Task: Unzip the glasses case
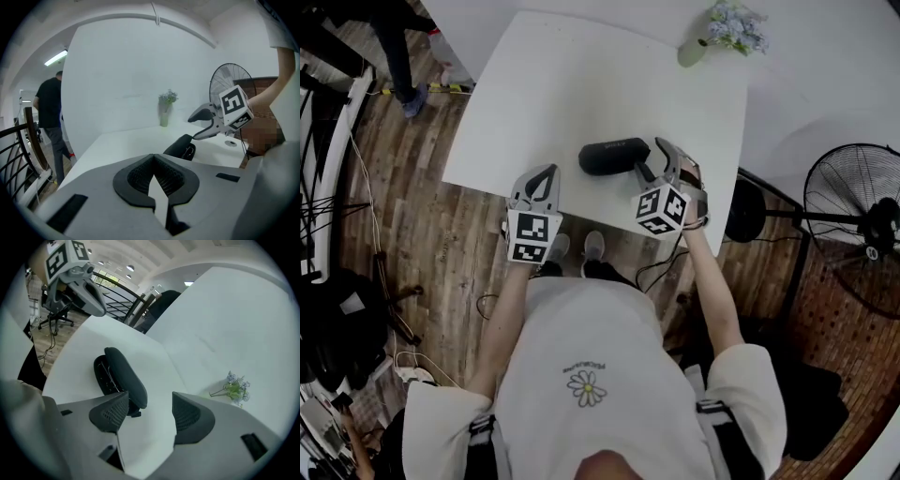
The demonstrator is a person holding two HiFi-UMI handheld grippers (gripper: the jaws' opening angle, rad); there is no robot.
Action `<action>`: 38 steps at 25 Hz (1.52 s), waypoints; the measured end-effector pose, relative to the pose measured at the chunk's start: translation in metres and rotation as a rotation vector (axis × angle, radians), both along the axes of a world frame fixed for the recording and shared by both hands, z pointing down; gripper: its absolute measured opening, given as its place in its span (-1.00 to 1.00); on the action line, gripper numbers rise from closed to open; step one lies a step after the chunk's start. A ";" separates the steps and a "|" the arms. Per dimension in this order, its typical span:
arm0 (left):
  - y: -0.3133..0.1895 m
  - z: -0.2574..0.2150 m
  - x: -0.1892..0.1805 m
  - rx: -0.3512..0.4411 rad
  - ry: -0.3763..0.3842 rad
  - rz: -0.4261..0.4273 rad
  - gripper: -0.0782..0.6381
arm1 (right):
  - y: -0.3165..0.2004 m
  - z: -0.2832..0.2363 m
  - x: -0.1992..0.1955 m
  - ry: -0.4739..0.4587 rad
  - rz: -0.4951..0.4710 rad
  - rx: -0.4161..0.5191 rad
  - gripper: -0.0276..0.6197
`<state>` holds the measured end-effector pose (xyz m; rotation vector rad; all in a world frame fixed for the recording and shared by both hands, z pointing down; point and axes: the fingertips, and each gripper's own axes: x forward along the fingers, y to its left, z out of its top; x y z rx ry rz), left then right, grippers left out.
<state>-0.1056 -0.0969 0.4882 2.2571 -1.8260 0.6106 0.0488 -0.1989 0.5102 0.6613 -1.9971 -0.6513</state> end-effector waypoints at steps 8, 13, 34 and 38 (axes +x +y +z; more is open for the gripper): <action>0.011 0.006 -0.028 -0.028 -0.007 -0.085 -0.75 | -0.052 -0.013 -0.061 0.009 -0.086 0.049 -0.12; 0.019 0.012 -0.046 -0.044 0.000 -0.155 -0.75 | -0.050 -0.017 -0.126 -0.041 -0.178 0.029 -0.12; -0.013 -0.043 -0.058 0.105 0.042 -0.111 -0.75 | -0.034 -0.099 -0.124 -0.215 -0.128 0.102 -0.12; -0.036 -0.096 -0.042 0.242 0.064 -0.044 -0.75 | -0.030 -0.149 -0.080 -0.373 0.012 0.152 -0.12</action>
